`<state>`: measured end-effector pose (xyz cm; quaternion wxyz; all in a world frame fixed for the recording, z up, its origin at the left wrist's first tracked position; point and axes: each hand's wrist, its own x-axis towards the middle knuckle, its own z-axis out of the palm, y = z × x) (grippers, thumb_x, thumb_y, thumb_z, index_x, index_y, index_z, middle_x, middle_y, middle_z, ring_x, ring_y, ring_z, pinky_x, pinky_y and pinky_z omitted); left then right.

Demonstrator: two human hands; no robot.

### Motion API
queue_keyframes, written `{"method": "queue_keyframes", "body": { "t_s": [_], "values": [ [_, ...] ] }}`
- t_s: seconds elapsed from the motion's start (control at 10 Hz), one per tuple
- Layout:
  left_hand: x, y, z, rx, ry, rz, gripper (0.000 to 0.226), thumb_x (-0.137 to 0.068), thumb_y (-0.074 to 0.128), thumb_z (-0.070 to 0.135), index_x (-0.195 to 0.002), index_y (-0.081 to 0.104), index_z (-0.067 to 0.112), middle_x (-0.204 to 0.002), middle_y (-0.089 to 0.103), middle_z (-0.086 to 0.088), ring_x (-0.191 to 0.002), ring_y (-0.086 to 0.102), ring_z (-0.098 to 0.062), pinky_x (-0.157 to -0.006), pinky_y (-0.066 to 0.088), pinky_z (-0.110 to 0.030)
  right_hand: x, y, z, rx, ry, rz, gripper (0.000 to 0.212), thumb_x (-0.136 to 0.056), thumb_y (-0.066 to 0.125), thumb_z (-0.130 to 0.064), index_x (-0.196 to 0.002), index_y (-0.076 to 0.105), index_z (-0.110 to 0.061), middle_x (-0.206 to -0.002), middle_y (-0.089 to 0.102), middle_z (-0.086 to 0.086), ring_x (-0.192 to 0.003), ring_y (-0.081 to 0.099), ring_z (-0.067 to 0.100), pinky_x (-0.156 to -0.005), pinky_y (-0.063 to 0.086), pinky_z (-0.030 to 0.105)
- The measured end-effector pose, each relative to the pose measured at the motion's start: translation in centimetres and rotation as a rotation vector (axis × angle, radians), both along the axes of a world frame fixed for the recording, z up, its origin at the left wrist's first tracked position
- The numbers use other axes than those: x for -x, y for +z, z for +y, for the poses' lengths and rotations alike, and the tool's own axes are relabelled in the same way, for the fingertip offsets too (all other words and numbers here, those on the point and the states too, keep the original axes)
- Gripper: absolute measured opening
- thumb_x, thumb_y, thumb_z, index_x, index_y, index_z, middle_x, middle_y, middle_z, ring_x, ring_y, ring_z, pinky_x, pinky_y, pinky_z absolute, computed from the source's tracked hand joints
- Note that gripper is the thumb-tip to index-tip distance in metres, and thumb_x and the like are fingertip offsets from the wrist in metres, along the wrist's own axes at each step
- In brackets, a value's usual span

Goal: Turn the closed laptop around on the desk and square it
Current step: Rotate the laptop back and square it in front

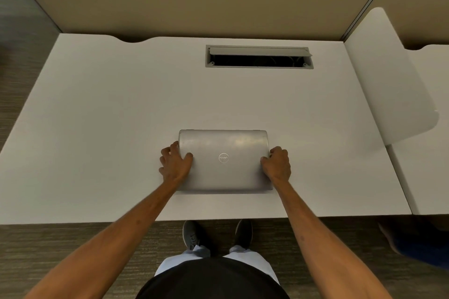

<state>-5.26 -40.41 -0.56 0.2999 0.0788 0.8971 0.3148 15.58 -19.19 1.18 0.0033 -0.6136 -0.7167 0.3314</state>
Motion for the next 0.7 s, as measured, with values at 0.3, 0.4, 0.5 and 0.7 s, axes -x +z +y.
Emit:
{"method": "queue_keyframes", "body": {
  "t_s": [0.3,0.4,0.5,0.7],
  "values": [
    [-2.3,-1.4,-0.1,0.068,-0.481,0.509,0.073,-0.111,0.036,0.043,-0.175,0.004,0.025,-0.184,-0.004,-0.004,-0.17,0.006,-0.026,-0.136,0.011,-0.056,3.4,-1.6,-2.5,-0.383,0.54,-0.042,0.061,-0.095,0.061,-0.021,-0.153,0.044,-0.009,-0.158,0.043,0.01,-0.15,0.038,0.027,-0.124,0.029,0.052],
    [-2.2,-1.7,0.5,0.059,-0.501,0.56,0.07,-0.113,0.03,0.045,-0.175,0.003,0.025,-0.184,-0.007,-0.003,-0.17,-0.001,-0.023,-0.136,0.01,-0.056,4.0,-2.2,-3.1,-0.396,0.636,-0.019,0.058,-0.102,0.05,-0.026,-0.157,0.039,-0.013,-0.166,0.035,0.007,-0.156,0.029,0.024,-0.127,0.02,0.056],
    [-2.3,-1.6,1.0,0.059,-0.514,0.621,0.069,-0.114,0.026,0.047,-0.175,0.002,0.026,-0.183,-0.012,-0.002,-0.17,-0.004,-0.024,-0.137,0.008,-0.053,4.2,-2.4,-3.2,-0.367,0.642,-0.035,0.06,-0.108,0.038,-0.033,-0.164,0.027,-0.014,-0.173,0.02,0.004,-0.161,0.016,0.021,-0.129,0.011,0.056],
    [-1.9,-0.6,2.3,0.057,-0.526,0.705,0.066,-0.115,0.023,0.048,-0.174,-0.004,0.031,-0.182,-0.018,-0.002,-0.17,-0.001,-0.028,-0.136,0.012,-0.053,4.6,-2.1,-2.8,-0.431,0.623,-0.014,0.064,-0.111,0.025,-0.041,-0.167,0.011,-0.015,-0.176,0.005,0.001,-0.163,0.005,0.017,-0.131,0.003,0.054]
  ]
}}
